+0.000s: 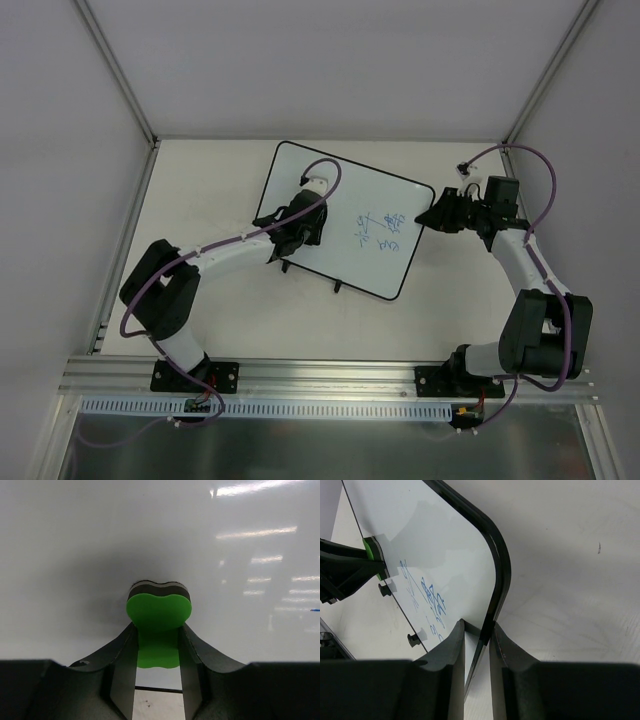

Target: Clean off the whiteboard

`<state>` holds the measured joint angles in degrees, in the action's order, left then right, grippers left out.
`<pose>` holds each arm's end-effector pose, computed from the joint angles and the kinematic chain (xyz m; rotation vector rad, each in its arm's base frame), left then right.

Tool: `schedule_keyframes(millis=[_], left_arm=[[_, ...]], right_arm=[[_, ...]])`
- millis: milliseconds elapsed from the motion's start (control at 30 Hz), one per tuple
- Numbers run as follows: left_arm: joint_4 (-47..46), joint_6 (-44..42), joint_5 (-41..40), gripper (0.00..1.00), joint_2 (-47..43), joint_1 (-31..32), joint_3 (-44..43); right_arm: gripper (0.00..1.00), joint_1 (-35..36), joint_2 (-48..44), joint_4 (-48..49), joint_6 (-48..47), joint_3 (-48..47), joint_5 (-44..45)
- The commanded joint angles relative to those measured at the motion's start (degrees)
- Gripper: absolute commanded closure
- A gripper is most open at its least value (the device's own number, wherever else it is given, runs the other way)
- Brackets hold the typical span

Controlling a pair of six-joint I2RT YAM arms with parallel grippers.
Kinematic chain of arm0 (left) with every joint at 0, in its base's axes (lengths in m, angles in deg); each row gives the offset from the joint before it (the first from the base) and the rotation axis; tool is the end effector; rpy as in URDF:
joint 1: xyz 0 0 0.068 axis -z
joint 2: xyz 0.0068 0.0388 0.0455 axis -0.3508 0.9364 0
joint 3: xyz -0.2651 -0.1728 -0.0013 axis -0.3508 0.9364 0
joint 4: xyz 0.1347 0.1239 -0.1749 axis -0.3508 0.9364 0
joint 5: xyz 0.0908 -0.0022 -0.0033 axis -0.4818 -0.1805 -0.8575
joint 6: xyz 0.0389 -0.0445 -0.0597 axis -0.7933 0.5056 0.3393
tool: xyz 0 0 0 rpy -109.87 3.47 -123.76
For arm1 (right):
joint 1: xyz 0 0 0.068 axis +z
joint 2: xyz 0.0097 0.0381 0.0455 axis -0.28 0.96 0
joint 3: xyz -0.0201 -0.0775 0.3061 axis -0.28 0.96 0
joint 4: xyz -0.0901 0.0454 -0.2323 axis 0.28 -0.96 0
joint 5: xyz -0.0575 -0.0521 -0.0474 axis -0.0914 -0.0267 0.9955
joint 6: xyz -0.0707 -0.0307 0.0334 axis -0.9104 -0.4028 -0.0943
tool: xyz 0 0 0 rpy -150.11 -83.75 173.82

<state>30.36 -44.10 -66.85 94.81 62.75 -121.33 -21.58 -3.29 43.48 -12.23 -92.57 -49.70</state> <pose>0.3062 -0.2468 0.2585 0.2768 2.1382 -0.2666 0.3084 0.0209 0.2930 -0.4855 2.0147 0.6372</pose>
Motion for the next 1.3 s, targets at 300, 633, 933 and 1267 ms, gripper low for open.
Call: schedule_keyframes(millis=[300,633,933,1267], left_arm=[[1.09,-7.12,0.79,1.00,15.73,9.45,-19.02],[4.52,-10.20,5.19,1.00,23.12,15.26,-29.05],[6.28,-6.86,-1.22,1.00,16.19,9.56,-24.75],[8.65,-10.72,-2.55,1.00,15.47,3.13,-24.57]], right_arm=[[1.00,1.28,-3.39,4.44,-5.29,1.29,7.32],[1.00,2.60,-3.92,4.44,-5.29,1.03,8.20],[1.00,2.86,-5.06,4.27,-5.47,1.38,9.52],[1.00,3.30,-5.94,3.92,-5.73,1.38,10.75]])
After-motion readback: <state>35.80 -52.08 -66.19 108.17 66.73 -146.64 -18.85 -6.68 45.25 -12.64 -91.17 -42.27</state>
